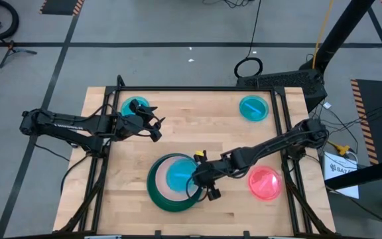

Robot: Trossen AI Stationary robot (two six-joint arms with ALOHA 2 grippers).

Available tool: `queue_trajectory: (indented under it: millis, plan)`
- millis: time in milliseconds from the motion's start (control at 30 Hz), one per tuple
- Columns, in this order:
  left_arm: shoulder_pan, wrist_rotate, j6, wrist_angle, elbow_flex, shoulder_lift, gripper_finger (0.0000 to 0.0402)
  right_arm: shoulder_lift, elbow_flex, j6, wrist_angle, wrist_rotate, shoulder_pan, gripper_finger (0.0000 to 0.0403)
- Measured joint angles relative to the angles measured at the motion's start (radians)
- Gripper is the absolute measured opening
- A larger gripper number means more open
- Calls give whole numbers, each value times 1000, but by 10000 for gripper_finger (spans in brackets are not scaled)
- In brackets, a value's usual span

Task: Stack plastic plates
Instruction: Stack the bottom blue plate on top of the light orange plate, then stack the right blue plate on top of the blue plate

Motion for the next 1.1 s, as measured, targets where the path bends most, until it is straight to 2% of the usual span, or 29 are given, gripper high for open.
queue_trajectory:
  millis: [267, 567, 733, 900, 1100]
  plan:
    - [0, 0, 0, 0, 0, 0, 267, 0, 0, 14, -27, 2, -7, 97]
    - [0, 0, 0, 0, 0, 0, 267, -13, 0, 85, -190, 18, -68, 93]
    - [0, 0, 0, -1, 0, 0, 267, -19, 0, 149, -326, 146, -112, 91]
    - [0, 0, 1, -1, 0, 0, 267, -19, 0, 281, -516, 321, -171, 91]
    - [0, 0, 0, -1, 0, 0, 267, -19, -1, 310, -672, 399, -265, 91]
